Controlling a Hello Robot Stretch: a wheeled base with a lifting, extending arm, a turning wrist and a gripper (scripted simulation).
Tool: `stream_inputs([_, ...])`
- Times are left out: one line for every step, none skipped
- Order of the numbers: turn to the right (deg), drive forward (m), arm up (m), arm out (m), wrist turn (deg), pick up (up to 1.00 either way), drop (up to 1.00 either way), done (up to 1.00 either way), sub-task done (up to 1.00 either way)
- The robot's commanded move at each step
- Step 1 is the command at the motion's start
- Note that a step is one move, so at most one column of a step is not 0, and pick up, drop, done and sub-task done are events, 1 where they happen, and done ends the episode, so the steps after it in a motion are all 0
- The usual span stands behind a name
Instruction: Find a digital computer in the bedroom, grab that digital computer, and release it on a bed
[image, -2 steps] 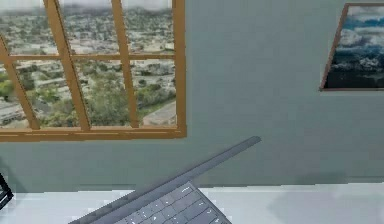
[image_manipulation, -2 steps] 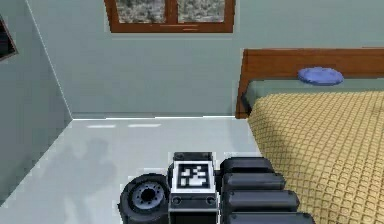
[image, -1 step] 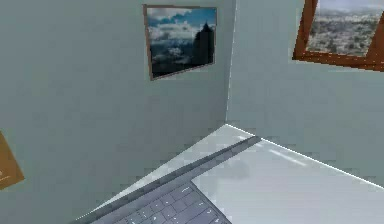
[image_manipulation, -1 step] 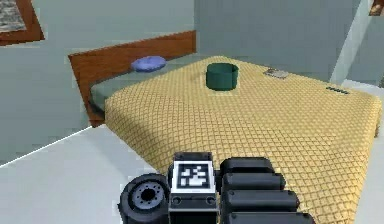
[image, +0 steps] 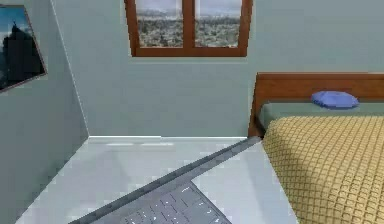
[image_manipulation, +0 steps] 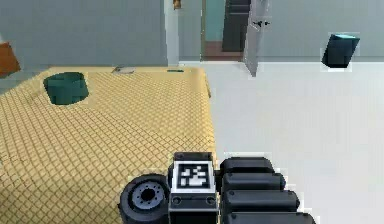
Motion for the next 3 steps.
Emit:
stream_inputs([0.0,0.95,0.00,0.00,0.0,0.00,0.00,0.00,0.00])
stream_inputs([45.0,0.00,0.00,0.00,0.0,0.00,0.00,0.00,0.00])
stream_inputs([24.0,0.00,0.00,0.00,0.0,0.00,0.00,0.00,0.00])
